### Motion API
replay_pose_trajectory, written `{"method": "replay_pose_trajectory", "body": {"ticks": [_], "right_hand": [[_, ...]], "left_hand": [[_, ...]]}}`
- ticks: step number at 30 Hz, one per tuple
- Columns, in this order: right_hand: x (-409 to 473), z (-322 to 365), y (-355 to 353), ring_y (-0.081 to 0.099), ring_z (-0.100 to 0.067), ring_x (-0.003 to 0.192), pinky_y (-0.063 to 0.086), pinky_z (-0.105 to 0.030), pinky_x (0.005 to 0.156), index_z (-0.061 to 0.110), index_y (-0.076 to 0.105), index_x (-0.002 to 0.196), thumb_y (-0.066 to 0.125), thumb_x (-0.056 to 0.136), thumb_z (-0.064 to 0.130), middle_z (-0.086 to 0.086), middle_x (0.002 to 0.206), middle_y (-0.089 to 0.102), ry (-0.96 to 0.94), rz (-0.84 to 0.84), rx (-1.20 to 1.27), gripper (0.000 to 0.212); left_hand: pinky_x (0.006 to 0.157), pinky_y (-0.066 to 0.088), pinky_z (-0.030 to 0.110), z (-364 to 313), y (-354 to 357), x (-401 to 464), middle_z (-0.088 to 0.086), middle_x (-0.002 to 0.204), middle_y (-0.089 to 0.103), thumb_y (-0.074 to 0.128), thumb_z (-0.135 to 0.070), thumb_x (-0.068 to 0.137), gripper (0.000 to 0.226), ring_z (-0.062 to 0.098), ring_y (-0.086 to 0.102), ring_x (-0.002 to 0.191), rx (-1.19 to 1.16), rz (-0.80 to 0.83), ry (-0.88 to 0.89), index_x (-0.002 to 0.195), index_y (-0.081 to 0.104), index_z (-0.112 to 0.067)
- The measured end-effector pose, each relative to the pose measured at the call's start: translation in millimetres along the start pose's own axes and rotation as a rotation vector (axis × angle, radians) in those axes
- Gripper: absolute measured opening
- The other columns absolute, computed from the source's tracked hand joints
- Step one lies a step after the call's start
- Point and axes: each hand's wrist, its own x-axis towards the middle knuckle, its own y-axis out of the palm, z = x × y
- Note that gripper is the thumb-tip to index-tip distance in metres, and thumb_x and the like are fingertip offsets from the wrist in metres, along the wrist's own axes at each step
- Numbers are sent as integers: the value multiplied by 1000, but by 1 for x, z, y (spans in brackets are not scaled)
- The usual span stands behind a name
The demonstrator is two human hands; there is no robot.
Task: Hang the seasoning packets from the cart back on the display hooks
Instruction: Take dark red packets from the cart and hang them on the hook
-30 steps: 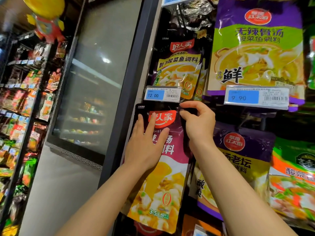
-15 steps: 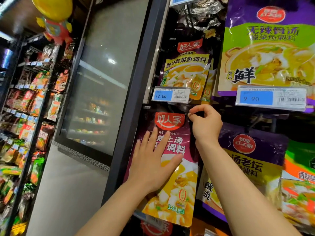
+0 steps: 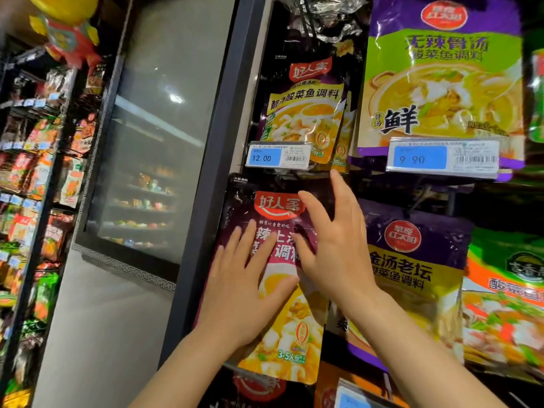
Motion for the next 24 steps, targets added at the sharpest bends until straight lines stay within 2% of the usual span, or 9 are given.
{"method": "replay_pose_trajectory", "body": {"ticks": [2, 4, 6, 8, 10, 13, 17, 21, 24], "right_hand": [[-15, 3, -2, 14, -26, 143, 14, -52, 115, 23, 43, 137, 57, 86, 37, -10, 155, 19, -199, 32, -86, 55], [-29, 8, -1, 14, -21, 144, 11, -51, 116, 29, 40, 139, 41, 89, 51, -6, 154, 23, -284, 244, -104, 55], [-37, 8, 4, -1, -17, 145, 1, -47, 118, 40, 24, 144, 23, 86, 65, -2, 158, 7, -203, 506, -116, 63], [-37, -2, 12, -13, -14, 144, -9, -43, 117, 44, 8, 145, 12, 80, 72, 0, 158, -6, -142, 613, -138, 70], [-33, -14, 18, -15, -14, 143, -9, -41, 117, 47, 0, 144, 16, 80, 75, 0, 158, -10, -81, 662, -134, 71], [-27, -31, 25, -13, -15, 144, -1, -43, 118, 48, -4, 144, 29, 83, 71, -1, 158, -11, 19, 738, -142, 73], [-25, -30, 32, -13, -17, 144, 4, -45, 117, 46, -5, 145, 33, 83, 71, -1, 157, -14, 72, 767, -139, 77], [-33, -14, 38, -21, -21, 142, 4, -49, 117, 39, -10, 146, 30, 84, 71, -7, 155, -22, 71, 764, -175, 80], [-35, -11, 32, -19, -25, 143, 6, -51, 116, 36, -11, 146, 26, 85, 71, -10, 155, -21, 64, 772, -215, 80]], "left_hand": [[115, -9, 33, 8, -2, -26, -27, 147, -26, 5, -89, 62, 78, -2, -28, 135, -52, 19, -45, 133, -8, -60], [115, -7, 31, 13, 0, -48, -32, 144, -26, 0, -90, 60, 72, -8, -30, 132, -104, 40, -90, 128, -6, -65], [115, -8, 29, 13, 6, -55, -31, 147, -20, 1, -86, 67, 66, -9, -27, 133, -173, 12, -100, 129, -1, -63], [115, -7, 28, 9, 10, -49, -27, 151, -12, 8, -77, 76, 56, -7, -21, 136, -229, -29, -94, 130, 6, -61], [116, -7, 29, 4, 16, -36, -24, 152, -9, 8, -69, 80, 52, -4, -18, 138, -185, -21, -59, 131, 8, -59], [116, -10, 31, 4, 25, -13, -19, 153, -10, 7, -69, 82, 61, 3, -18, 140, -33, 86, 13, 140, 7, -49], [113, -13, 31, 27, 29, 4, -21, 153, -9, 12, -77, 76, 68, 0, -19, 137, -89, 261, 45, 139, 7, -53], [112, -14, 27, 44, 31, -4, -21, 154, -8, 18, -75, 76, 69, -3, -20, 137, -105, 249, 107, 140, 8, -51], [107, -18, 17, 39, 31, -15, -21, 152, -9, 20, -74, 77, 66, -7, -22, 136, -116, 213, 119, 138, 4, -51]]}}
